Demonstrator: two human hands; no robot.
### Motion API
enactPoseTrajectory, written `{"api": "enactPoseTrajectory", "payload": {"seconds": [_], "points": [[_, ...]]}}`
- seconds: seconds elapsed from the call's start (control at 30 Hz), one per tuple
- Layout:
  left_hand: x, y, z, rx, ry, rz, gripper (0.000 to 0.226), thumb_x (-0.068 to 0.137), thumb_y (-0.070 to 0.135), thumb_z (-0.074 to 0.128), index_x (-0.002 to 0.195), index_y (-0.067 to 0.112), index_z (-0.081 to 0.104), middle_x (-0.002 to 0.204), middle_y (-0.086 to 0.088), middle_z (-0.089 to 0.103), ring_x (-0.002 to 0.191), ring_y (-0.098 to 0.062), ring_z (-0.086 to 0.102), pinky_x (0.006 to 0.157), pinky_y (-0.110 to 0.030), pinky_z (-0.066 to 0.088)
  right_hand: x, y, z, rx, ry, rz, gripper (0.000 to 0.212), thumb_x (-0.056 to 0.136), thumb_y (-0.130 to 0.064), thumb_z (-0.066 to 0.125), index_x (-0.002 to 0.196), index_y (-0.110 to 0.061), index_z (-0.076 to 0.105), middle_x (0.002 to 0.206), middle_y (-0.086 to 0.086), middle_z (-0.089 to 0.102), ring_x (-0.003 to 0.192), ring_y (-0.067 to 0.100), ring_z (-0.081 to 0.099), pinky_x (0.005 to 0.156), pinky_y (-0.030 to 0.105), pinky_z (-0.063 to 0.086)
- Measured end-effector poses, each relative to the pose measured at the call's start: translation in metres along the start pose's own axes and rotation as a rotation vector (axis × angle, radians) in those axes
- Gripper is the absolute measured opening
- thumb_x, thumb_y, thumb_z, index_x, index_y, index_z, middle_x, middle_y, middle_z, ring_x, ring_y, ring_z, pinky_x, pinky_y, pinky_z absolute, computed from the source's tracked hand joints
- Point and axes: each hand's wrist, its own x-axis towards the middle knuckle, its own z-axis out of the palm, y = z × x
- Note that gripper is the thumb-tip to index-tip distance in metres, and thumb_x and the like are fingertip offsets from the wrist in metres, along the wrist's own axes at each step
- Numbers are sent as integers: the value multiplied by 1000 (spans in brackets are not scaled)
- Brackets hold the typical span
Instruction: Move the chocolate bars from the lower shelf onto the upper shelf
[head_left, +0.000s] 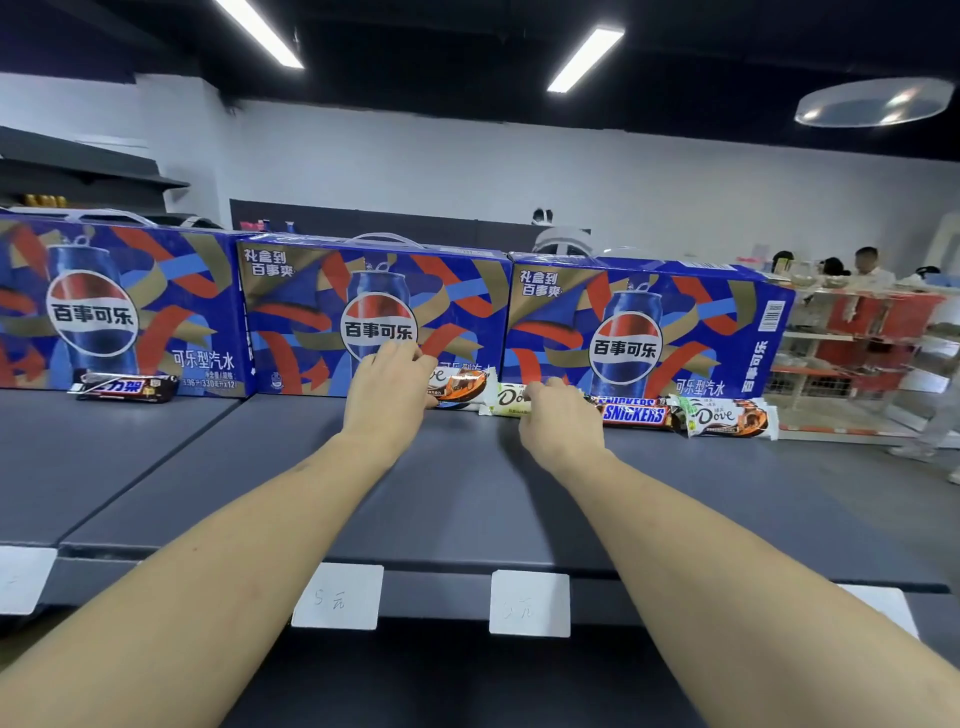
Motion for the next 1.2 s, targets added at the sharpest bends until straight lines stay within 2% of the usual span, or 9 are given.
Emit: {"api": "enactPoseTrajectory", "payload": {"seconds": [0.2,0.5,0.73,0.97,1.2], "points": [[-13,7,-6,-64,-51,-52,48,88,37,67,132,21,55,121,-1,56,106,-21,49,84,-32,40,-14,-8,-7,28,-30,-15,32,92,-14,51,123,-17,58,118,5,59,103,27,58,75,37,49],[-18,65,-24,-27,-67,-30,42,90,35,65,127,18,56,120,-1,55,109,-22,48,86,-33,42,-36,38,-28,95,-20,49,31,90,-13,53,121,-16,58,116,7,61,103,29,59,73,34,44],[-32,139,-42,-38,-91,-30,42,90,33,66,127,17,56,118,-3,55,111,-23,48,86,-33,42,-62,106,-49,116,-39,71,7,88,-14,53,95,-15,53,100,7,63,84,28,56,66,33,43],[-44,227,-54,-90,-122,-69,38,89,30,68,123,16,59,118,-2,55,113,-22,48,79,-34,45,-88,199,-82,106,-27,101,19,90,-15,53,109,-14,57,110,8,63,101,31,60,71,31,42],[-39,308,-52,-180,-184,-55,38,87,26,71,121,14,62,116,-5,57,112,-24,50,83,-39,50,-107,273,-88,165,-43,168,27,92,-18,53,119,-16,56,118,7,62,103,28,60,73,31,45]]}}
